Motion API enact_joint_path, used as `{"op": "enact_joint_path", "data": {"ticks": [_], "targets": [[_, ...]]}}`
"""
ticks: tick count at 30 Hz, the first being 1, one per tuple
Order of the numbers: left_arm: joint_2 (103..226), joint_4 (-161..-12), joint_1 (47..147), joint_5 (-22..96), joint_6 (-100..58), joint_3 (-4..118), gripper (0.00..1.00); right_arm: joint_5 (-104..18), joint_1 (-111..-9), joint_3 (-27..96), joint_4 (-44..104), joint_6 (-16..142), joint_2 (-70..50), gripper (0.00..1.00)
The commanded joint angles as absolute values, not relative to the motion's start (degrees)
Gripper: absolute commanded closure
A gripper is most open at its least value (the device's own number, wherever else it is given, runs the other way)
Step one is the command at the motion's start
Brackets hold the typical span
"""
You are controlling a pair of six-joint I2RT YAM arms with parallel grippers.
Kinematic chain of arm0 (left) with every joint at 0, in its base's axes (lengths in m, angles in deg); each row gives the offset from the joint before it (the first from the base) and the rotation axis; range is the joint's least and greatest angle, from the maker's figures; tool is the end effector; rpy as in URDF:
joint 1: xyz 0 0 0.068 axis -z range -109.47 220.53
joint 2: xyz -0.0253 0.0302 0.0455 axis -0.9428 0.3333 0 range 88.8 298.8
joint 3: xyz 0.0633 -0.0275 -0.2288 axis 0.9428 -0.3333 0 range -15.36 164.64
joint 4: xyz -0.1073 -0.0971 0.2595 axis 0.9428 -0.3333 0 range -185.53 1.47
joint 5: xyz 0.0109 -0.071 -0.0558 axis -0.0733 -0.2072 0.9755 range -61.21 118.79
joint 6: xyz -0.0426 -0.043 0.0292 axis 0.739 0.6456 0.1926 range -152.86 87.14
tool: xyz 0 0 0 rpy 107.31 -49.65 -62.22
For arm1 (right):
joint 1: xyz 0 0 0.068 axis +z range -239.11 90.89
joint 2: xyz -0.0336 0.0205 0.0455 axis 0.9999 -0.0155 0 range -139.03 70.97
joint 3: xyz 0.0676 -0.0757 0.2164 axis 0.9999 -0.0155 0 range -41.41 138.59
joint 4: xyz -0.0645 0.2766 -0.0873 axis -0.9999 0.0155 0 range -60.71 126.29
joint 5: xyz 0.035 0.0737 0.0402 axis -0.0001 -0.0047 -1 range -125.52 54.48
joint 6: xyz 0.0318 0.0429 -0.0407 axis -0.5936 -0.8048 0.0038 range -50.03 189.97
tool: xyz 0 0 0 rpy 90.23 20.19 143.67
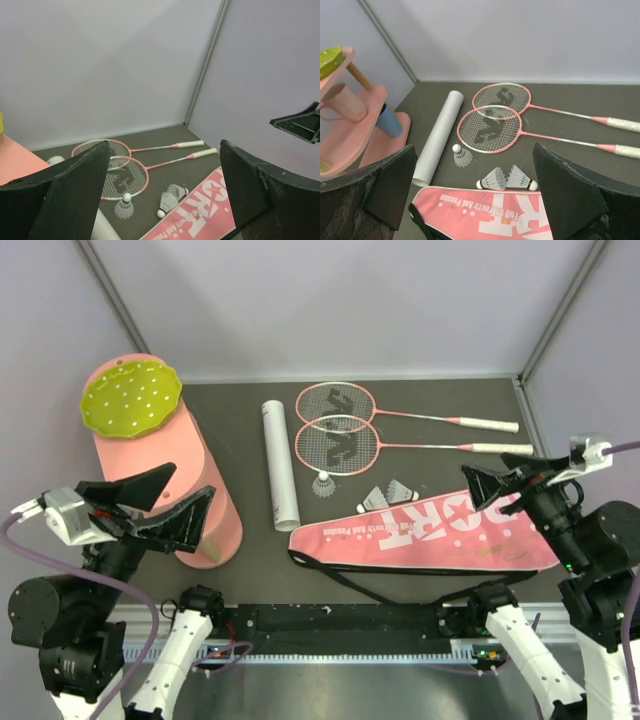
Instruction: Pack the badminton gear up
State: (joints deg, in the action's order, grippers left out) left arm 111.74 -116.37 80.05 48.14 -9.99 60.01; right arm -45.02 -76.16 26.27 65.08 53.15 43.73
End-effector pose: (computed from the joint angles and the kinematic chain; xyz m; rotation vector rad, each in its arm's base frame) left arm 0.0439 -0.0254 0.5153 0.1704 1.1824 -0.6905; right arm 0.1142 0.0354 0.4577 -0.0850 1.5121 0.5414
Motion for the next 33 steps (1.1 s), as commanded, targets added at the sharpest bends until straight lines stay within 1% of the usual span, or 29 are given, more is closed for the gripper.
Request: {"op": "enact_joint_path", "data": {"ticks": [1,3,4,6,7,9,10,11,12,13,14,15,16,17,18,19,20,21,22,23,24,25,28,33], "targets": [[113.8,-117.5,79.8,53.7,-8.7,60.4,0.06,-45.7,-76.5,25.4,65.5,50.5,40.4,0.01],[113.8,-118.7,79.8,53.9,-9.0,60.5,0.07,-47.6,-76.5,24.5,65.5,49.4,38.3,0.01],[113.7,-118.9,79.8,53.9,-9.2,60.5,0.07,-50.7,-76.5,24.2,65.5,49.1,35.7,0.01],[113.0,-119.2,79.8,53.7,-9.4,60.6,0.07,-52.5,-76.2,23.8,65.8,46.7,32.1,0.01],[112.8,-119.3,79.8,53.2,-9.6,60.7,0.07,-56.3,-75.8,23.1,64.7,45.7,28.6,0.01],[112.2,-120.2,79.8,52.5,-10.1,60.9,0.07,-57.0,-71.3,21.3,61.3,43.9,25.4,0.01],[112.0,-120.5,79.8,51.9,-10.4,61.1,0.07,-51.0,-68.3,21.1,60.9,43.7,23.3,0.01],[111.8,-120.9,79.8,51.6,-10.5,61.2,0.07,-47.0,-64.3,22.0,61.1,43.9,18.6,0.01],[111.5,-121.4,79.8,51.2,-11.1,61.2,0.07,-43.5,-58.0,22.7,61.2,43.9,15.4,0.01],[111.2,-122.2,79.8,50.8,-11.3,61.1,0.07,-39.3,-54.5,23.4,60.9,43.6,12.4,0.01],[110.9,-122.6,79.8,50.1,-11.9,61.0,0.07,-37.9,-52.0,24.8,60.3,42.1,6.1,0.01],[110.6,-123.2,79.8,49.5,-12.2,60.9,0.07,-36.8,-47.8,25.2,56.8,41.0,3.4,0.01],[110.5,-124.1,79.8,49.1,-12.5,60.8,0.07,-35.8,-46.4,25.2,54.4,39.5,1.0,0.01],[110.2,-124.6,79.8,48.4,-12.9,60.8,0.07,-35.7,-45.2,25.4,51.6,36.3,-4.4,0.01],[109.8,-124.7,79.8,48.0,-13.0,60.8,0.07,-34.3,-42.1,26.3,48.5,35.4,-7.1,0.01],[109.7,-125.1,79.8,47.8,-12.9,60.6,0.07,-32.4,-40.7,27.9,47.9,35.3,-10.8,0.01],[109.6,-125.3,79.8,48.1,-12.7,60.6,0.07,-31.2,-39.0,33.4,48.3,36.6,-14.4,0.01],[109.6,-125.4,79.8,48.3,-12.6,60.5,0.07,-29.7,-37.9,37.0,49.5,36.6,-22.3,0.01],[109.6,-125.4,79.8,48.6,-12.2,60.3,0.07,-27.0,-35.8,44.6,53.2,36.4,-26.0,0.01],[109.7,-125.4,79.8,49.3,-11.6,60.2,0.08,-25.8,-35.0,48.2,54.6,36.1,-29.5,0.01],[110.1,-125.4,79.9,50.2,-11.2,60.0,0.08,-24.5,-34.4,51.5,56.2,35.9,-36.1,0.01],[110.2,-125.4,80.0,50.8,-10.7,59.8,0.09,-22.3,-33.2,57.4,58.0,35.6,-38.8,0.01],[110.2,-124.9,80.3,52.5,-9.4,59.0,0.09,-18.3,-32.6,64.3,58.8,33.7,-46.9,0.01],[110.6,-123.5,81.1,55.9,-10.4,57.4,0.09,-13.6,-32.5,70.1,59.0,29.9,-54.1,0.01]]}}
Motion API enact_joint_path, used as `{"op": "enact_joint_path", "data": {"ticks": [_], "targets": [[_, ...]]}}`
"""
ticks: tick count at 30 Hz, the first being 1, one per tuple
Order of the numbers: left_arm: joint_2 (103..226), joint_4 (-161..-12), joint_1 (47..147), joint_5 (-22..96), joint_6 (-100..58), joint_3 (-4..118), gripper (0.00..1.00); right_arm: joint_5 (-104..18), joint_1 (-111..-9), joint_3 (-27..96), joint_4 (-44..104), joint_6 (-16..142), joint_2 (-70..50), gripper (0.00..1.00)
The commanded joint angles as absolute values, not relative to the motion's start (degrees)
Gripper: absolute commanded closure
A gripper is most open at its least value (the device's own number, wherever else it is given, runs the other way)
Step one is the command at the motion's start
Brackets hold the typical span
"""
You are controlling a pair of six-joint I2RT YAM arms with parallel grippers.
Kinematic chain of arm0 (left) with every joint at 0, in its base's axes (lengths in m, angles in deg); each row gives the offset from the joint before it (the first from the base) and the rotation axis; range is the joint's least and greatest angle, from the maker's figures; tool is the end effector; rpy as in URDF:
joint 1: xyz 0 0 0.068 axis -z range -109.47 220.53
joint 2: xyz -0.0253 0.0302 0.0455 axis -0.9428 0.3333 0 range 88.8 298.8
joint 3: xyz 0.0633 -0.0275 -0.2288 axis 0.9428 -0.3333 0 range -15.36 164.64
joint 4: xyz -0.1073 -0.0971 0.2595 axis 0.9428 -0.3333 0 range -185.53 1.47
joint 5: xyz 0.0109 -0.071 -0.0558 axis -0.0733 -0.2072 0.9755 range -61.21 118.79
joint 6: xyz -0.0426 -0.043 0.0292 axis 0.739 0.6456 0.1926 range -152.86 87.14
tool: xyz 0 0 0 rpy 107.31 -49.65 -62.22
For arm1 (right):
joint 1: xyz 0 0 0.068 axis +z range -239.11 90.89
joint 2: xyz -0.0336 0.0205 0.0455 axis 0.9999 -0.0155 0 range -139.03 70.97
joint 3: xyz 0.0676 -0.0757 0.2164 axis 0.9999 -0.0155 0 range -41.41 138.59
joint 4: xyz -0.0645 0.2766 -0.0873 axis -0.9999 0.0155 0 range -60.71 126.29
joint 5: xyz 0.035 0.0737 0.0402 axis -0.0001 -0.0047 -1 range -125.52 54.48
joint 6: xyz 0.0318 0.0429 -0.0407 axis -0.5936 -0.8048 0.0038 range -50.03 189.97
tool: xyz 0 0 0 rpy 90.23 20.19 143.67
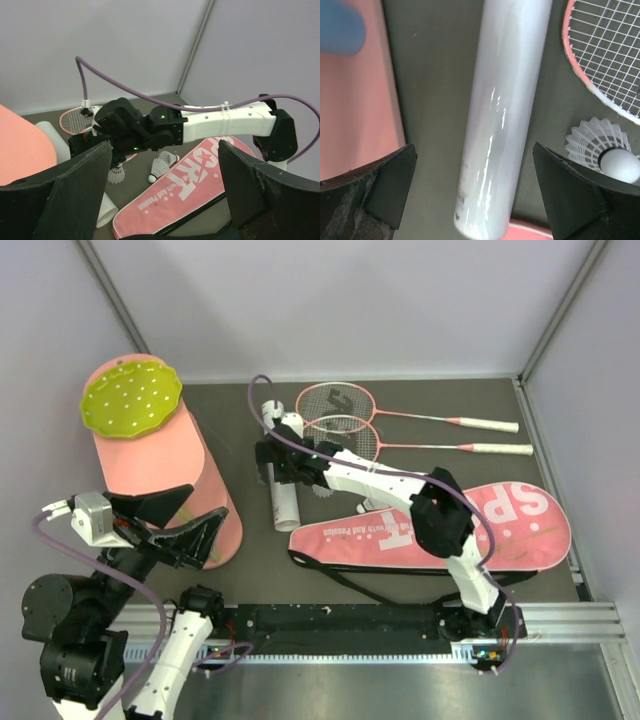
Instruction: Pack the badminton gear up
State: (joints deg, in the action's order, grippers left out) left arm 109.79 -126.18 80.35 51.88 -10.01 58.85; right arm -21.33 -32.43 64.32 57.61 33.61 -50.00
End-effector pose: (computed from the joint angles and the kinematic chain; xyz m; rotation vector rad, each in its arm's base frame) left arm 0.0422 -0.0287 0.4910 0.2020 1.3440 -0.7433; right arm 0.2953 0.4254 0.2066 -0.2924 2.3456 0.5327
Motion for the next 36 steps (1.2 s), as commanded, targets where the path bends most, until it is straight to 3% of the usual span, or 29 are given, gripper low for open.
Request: {"op": "enact_joint_path", "data": {"ticks": [1,9,12,18,22,29,32,36], "targets": [[110.9,-123.6,81.4,56.1,-11.1,57.1,0.09,-13.3,-32.6,72.0,59.1,29.5,-56.3,0.01],[113.6,-124.7,82.3,59.5,-11.9,56.2,0.09,-11.6,-32.8,80.0,59.5,28.1,-66.9,0.02],[114.7,-124.7,82.3,61.0,-11.1,56.1,0.11,-12.9,-33.4,81.8,59.6,28.4,-69.2,0.11],[116.5,-121.7,82.2,65.3,-7.0,54.3,0.14,-13.8,-34.4,82.3,59.5,29.6,-69.4,0.35],[117.4,-118.2,82.3,67.9,-2.4,53.2,0.16,-19.1,-36.5,83.4,59.4,31.5,-67.5,0.71],[120.3,-106.1,82.3,72.7,9.8,47.7,0.21,-34.2,-39.8,76.0,53.7,35.7,-51.2,0.75],[122.0,-102.6,82.9,72.5,13.6,45.2,0.23,-38.8,-41.3,68.3,50.7,39.6,-40.8,0.75],[123.5,-101.1,90.9,65.4,12.2,44.1,0.22,-45.4,-44.2,50.8,44.2,44.3,-27.1,0.76]]}}
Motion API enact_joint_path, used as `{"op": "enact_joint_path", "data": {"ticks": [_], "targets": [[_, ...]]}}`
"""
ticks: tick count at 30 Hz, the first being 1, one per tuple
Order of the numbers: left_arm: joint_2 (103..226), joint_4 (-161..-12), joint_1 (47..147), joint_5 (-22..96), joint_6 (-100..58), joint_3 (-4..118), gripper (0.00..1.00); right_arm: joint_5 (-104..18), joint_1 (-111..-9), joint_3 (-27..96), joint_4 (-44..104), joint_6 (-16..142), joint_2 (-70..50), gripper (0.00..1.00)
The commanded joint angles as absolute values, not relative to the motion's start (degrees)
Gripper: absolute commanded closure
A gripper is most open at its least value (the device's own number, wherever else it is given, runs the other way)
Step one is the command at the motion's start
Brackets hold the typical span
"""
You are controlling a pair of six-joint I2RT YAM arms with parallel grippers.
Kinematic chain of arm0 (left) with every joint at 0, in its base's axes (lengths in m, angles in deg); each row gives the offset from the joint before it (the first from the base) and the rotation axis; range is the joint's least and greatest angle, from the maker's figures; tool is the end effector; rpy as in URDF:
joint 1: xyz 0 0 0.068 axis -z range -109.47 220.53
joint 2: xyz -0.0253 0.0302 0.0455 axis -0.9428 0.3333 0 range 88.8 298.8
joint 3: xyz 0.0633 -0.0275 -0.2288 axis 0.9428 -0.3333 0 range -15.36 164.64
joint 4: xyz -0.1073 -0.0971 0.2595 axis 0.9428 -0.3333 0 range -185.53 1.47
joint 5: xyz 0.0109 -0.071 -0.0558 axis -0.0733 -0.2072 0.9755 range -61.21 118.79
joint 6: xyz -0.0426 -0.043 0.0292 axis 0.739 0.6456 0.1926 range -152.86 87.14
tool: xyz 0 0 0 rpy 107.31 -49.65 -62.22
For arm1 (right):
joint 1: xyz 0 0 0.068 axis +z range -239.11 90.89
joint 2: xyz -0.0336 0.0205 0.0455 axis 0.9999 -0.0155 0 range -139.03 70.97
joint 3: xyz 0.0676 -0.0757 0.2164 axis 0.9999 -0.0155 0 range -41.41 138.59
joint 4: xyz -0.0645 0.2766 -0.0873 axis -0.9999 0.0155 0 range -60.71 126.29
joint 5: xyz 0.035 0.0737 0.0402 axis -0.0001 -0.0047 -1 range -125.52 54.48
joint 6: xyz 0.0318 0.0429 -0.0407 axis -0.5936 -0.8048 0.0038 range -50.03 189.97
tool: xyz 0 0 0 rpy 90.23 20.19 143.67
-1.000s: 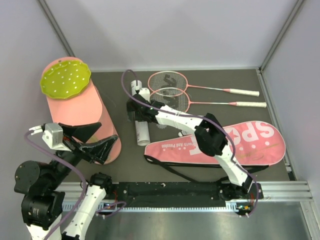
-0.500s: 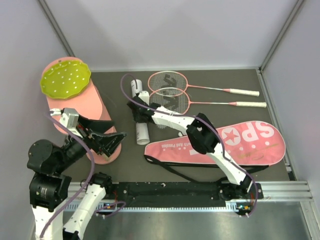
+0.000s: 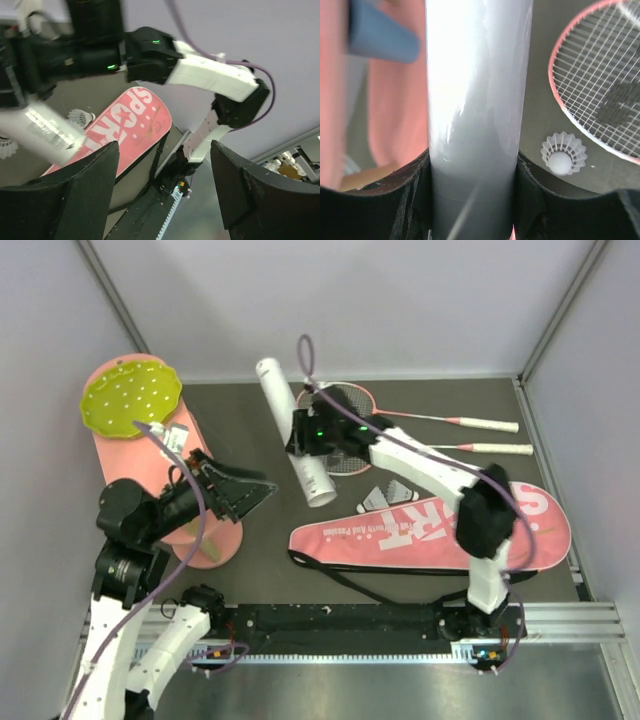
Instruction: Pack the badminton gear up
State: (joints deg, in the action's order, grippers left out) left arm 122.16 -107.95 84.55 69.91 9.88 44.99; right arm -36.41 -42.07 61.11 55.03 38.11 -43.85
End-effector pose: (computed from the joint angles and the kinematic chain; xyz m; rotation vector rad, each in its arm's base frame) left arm 0.1536 -0.0747 0.4362 0.2480 1.5969 -1.2964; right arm 0.3439 0.3707 0.2411 -0.3189 2.3250 0.7407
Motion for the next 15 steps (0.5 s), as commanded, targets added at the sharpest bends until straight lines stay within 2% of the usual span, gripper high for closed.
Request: {"op": "enact_joint_path", "data": {"ticks": [1,3,6,11,13,15], "targets": [[125.4,-99.9,93.4,63.6,11.4,44.1,0.22,-46.8,-44.8,47.4,42.7,45.4,-24.0,0.76],[128.5,-98.6,102.3,58.3,10.3,44.6,0.23,-50.5,-47.1,37.1,40.1,46.1,-15.5,0.77],[135.7,-97.7,110.4,53.8,6.9,47.0,0.29,-51.1,-49.3,24.2,36.9,49.1,-4.4,0.79],[143.3,-94.2,114.5,50.1,3.6,49.8,0.28,-50.8,-50.2,5.8,35.5,52.0,12.6,0.82],[147.0,-94.2,115.7,49.5,4.3,51.6,0.22,-52.0,-50.2,1.6,33.3,53.0,20.7,0.82],[149.4,-94.2,116.8,49.6,6.9,52.5,0.21,-52.2,-50.1,-3.5,32.3,53.8,25.6,0.82]]}}
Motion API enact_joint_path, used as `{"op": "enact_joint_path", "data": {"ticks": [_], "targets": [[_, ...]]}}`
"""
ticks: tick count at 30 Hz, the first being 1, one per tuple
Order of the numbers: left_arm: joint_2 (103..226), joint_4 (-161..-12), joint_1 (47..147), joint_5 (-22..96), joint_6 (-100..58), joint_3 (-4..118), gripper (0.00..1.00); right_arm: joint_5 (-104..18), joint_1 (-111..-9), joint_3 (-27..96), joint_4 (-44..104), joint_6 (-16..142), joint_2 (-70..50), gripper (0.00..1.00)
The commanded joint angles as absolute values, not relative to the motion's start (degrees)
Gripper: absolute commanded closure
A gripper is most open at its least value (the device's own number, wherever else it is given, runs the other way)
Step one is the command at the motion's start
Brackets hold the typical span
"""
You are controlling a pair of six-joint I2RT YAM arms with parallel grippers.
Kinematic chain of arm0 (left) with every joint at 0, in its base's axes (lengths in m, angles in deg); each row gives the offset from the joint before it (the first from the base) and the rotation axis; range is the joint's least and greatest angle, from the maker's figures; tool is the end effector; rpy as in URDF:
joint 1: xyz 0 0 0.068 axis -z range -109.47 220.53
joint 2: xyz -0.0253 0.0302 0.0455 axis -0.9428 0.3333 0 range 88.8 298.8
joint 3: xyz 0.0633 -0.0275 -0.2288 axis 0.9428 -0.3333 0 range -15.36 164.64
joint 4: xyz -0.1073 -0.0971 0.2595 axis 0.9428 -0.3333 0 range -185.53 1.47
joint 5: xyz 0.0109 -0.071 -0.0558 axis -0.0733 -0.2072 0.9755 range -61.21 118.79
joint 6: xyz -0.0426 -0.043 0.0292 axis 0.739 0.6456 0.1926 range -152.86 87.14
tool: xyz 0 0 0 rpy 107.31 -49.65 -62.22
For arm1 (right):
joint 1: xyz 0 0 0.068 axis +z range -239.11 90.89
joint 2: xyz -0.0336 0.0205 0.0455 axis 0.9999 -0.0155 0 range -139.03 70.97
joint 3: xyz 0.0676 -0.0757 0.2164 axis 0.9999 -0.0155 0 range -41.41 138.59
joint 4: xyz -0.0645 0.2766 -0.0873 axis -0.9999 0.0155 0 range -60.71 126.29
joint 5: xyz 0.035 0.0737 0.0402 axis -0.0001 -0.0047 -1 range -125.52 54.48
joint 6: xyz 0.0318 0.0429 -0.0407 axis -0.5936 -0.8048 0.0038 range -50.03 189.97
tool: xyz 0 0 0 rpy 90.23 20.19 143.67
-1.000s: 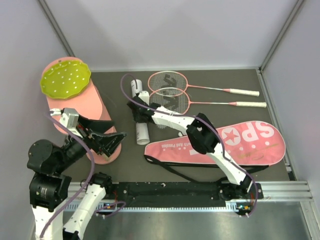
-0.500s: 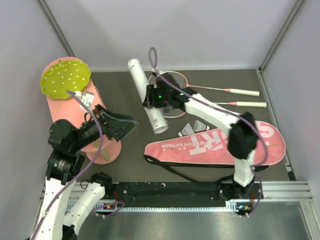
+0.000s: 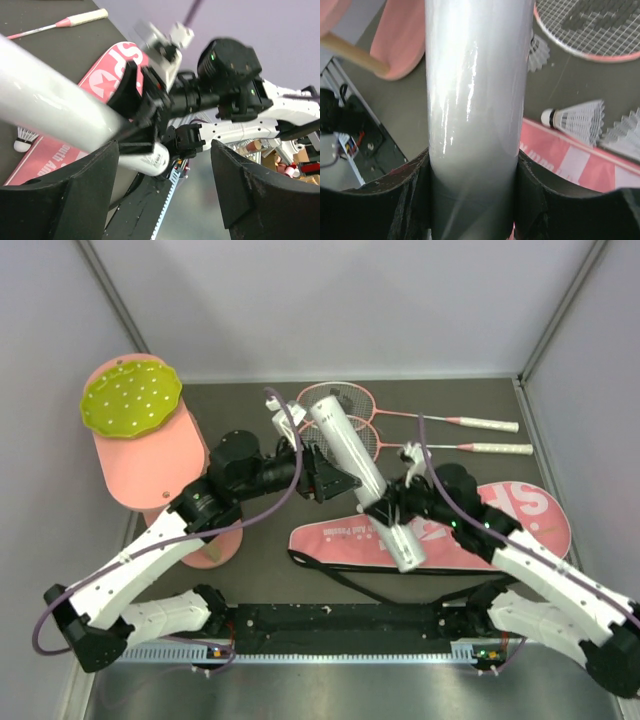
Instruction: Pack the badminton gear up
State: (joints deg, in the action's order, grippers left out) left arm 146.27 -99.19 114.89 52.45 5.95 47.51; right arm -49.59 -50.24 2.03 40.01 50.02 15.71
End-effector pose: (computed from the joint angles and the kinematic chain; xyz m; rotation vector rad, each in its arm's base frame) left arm 0.1962 -0.2220 0.3815 0.4393 1.8161 -1.3987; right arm 0.2215 0.1953 0.2542 -0.5059 2.0034 0.8966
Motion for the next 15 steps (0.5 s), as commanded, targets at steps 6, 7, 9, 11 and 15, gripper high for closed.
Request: {"op": "enact_joint_path", "data": {"ticks": [6,7,9,11,15], "targets": [[147.4,-80.6,118.5,43.7,17.7,43.5,0.19,-49.6,-50.2,-12.0,29.9,52.9,39.3,0.83],[146.4,-78.9,118.5,41.2,18.9,40.0,0.13,-49.1,-50.2,-12.4,29.9,52.7,41.8,0.83],[144.3,-78.6,118.5,37.2,20.6,38.3,0.06,-49.3,-50.2,-13.2,29.7,52.6,43.9,0.83],[144.3,-79.1,118.6,35.2,20.6,38.2,0.02,-51.4,-50.2,-13.4,29.7,53.0,45.5,0.83],[148.8,-78.5,118.7,39.1,19.5,41.8,0.02,-55.2,-50.2,-12.6,31.0,54.1,45.7,0.83]]}}
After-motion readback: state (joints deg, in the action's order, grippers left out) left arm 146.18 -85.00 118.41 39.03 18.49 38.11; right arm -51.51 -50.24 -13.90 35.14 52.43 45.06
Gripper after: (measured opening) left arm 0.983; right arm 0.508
